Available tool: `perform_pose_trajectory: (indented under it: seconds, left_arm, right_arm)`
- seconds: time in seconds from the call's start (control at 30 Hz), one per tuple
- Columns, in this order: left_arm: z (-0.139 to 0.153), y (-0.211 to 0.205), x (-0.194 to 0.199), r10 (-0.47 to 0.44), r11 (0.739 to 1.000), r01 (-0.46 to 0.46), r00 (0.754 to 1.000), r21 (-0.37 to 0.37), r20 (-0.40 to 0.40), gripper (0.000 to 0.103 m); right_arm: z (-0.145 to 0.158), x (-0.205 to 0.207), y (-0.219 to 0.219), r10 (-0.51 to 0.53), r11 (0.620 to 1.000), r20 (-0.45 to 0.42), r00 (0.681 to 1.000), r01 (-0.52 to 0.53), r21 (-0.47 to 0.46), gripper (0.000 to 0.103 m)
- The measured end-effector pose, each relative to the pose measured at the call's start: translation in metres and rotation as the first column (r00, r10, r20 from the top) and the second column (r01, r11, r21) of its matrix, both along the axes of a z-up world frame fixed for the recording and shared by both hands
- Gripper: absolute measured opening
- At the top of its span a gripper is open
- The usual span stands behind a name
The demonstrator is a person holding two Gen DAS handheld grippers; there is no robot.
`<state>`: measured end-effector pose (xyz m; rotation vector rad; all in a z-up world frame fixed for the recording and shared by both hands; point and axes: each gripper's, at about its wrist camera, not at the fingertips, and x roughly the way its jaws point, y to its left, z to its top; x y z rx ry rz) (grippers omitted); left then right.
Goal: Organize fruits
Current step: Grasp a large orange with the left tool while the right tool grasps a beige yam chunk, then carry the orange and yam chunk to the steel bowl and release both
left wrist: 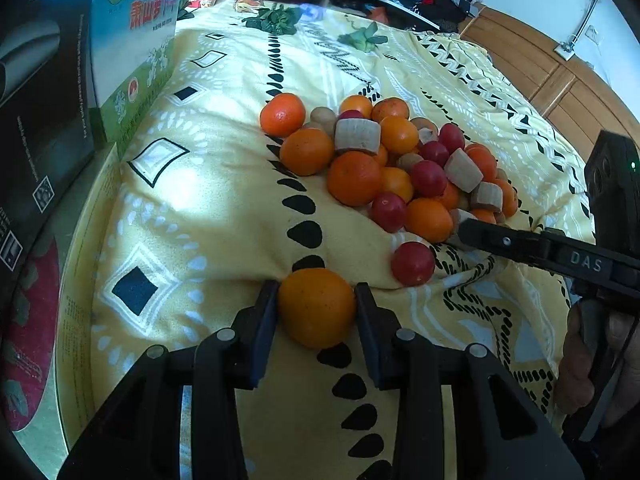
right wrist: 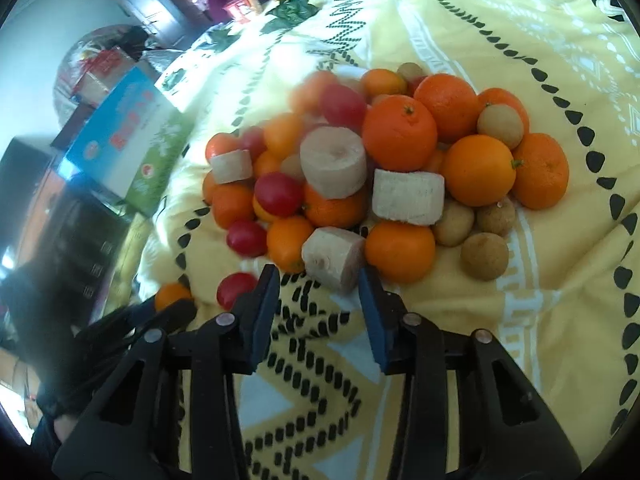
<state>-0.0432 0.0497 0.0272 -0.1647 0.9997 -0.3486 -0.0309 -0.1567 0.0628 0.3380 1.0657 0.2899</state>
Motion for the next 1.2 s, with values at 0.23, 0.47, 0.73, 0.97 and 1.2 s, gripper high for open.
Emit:
perform_pose_trajectory:
  seconds: [0.23, 0.47, 0.73, 0.97, 1.2]
  left_arm:
    - [-0.001, 0.001, -0.001, 0.004, 1.0, -0.004, 1.0, -0.013, 0.0, 0.039]
    - [0.011, 0.003, -0.007, 0.013, 1.0, -0.012, 1.0, -0.023, 0.022, 0.039]
    - [0.074, 0.022, -0.033, 0.07, 0.997, -0.062, 0.984, -0.056, 0.161, 0.038]
    - [0.15, 0.096, -0.067, 0.209, 0.978, -0.196, 0.93, -0.076, 0.301, 0.038]
    - [0.163, 0.182, -0.107, 0.361, 0.932, -0.351, 0.883, -0.087, 0.3, 0.039]
  right_arm:
    - [-0.004, 0.004, 0.001, -0.045, 0.998, 0.025, 0.999, 0.046, -0.035, 0.029]
    - [0.008, -0.017, -0.008, -0.019, 1.0, 0.06, 0.998, 0.018, 0.014, 0.028]
    - [0.068, -0.05, 0.012, 0.056, 0.998, 0.2, 0.978, -0.054, -0.014, 0.026]
    - [0.133, -0.066, 0.07, 0.195, 0.98, 0.342, 0.919, -0.194, -0.038, 0.007]
    - [0.157, -0.055, 0.111, 0.268, 0.963, 0.399, 0.877, -0.258, -0.081, 0.007]
